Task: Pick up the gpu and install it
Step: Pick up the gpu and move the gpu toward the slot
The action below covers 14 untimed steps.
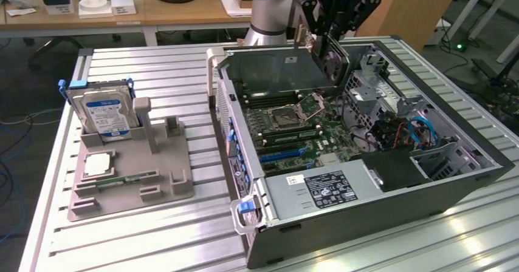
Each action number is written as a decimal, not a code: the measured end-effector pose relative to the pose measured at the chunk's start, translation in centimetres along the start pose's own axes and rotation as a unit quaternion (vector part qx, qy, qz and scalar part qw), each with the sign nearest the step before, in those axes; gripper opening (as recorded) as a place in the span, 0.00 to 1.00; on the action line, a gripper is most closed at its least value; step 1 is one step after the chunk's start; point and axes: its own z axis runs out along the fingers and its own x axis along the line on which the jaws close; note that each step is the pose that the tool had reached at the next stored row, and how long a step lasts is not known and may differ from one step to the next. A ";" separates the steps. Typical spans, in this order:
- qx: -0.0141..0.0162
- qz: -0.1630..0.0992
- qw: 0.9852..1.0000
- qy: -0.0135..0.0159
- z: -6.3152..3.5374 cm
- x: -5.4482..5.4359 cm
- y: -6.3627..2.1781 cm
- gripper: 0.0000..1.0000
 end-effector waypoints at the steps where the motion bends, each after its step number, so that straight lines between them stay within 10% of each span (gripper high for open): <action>1: 0.000 0.000 1.000 0.000 0.00 -0.1 0.00 0.27; 14: 0.000 0.000 1.000 0.000 0.06 -1.3 0.00 0.27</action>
